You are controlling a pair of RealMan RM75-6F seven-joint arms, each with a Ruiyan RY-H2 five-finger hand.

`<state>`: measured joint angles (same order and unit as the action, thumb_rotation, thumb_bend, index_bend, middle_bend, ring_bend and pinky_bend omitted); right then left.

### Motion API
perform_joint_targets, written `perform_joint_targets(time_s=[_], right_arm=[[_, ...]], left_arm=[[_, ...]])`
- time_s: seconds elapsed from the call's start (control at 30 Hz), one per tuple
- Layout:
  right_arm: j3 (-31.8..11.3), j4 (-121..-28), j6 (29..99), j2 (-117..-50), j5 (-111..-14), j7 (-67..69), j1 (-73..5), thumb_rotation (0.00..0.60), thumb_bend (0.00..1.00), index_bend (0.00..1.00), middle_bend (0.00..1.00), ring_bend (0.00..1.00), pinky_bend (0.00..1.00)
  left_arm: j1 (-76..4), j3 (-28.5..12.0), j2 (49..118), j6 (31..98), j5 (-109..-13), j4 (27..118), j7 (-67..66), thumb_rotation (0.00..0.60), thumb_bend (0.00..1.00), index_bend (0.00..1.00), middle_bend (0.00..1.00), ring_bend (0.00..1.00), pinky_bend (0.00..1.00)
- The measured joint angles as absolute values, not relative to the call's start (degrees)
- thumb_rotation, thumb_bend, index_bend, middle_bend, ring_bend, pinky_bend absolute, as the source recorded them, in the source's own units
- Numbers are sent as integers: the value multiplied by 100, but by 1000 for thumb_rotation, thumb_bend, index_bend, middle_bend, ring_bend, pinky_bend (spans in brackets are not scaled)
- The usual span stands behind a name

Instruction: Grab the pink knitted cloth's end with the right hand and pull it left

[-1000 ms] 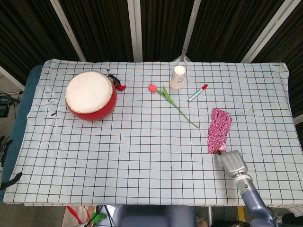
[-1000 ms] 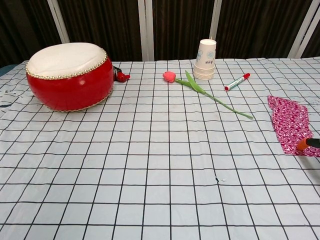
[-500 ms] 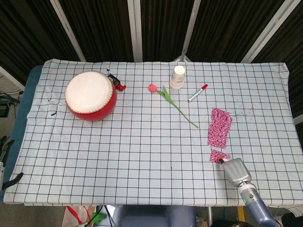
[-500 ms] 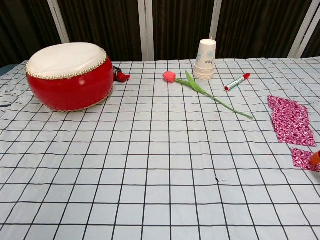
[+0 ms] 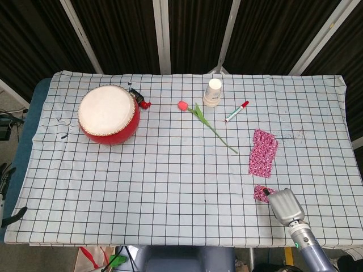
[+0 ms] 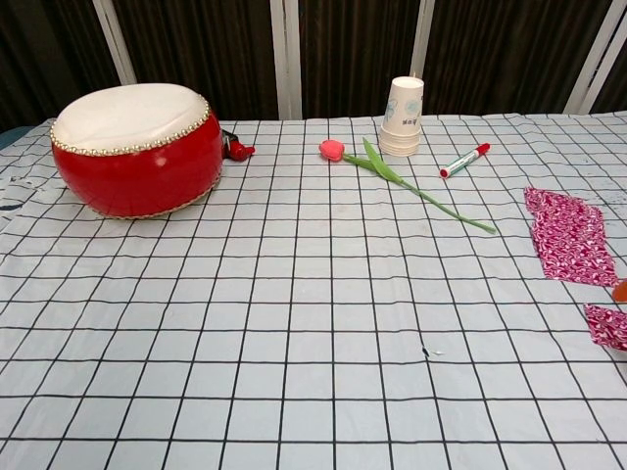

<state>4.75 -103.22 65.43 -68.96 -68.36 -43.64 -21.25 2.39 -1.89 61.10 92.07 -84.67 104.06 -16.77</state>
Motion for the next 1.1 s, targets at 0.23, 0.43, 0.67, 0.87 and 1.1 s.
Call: perform_joint_targets(time_s=[0.23,0.43,0.67,0.87,1.1], right_arm=[[220,-10291,6290,-6882,-6350,-4478,-2392,600,686,224,811,746,548],[-1,-9964,5847,-6993,-5624,-4713,-2801,600,687,223,811,746,548],[-133,-9578,5498,-7167,-4950,-4881,-3221,600,688,224,811,747,548],[-69,-9349,5364,-7318,-4697,-4877,-3387,600,688,224,811,747,548],[91,-9306,5360,-7473,-4673,-4937,-3503,600,688,230,811,746,547]], left_arm=[[278,-218,6068,9284,-8435,10391,-1588,600,247,122,2,0,19],[311,-231,6060,9344,-8409,10396,-1611,600,246,122,2,0,20],[309,-231,6107,9342,-8402,10403,-1747,600,247,122,2,0,19],[290,-234,6131,9304,-8377,10412,-1812,600,247,122,1,0,19],[292,-233,6132,9307,-8380,10421,-1816,600,246,122,2,0,19]])
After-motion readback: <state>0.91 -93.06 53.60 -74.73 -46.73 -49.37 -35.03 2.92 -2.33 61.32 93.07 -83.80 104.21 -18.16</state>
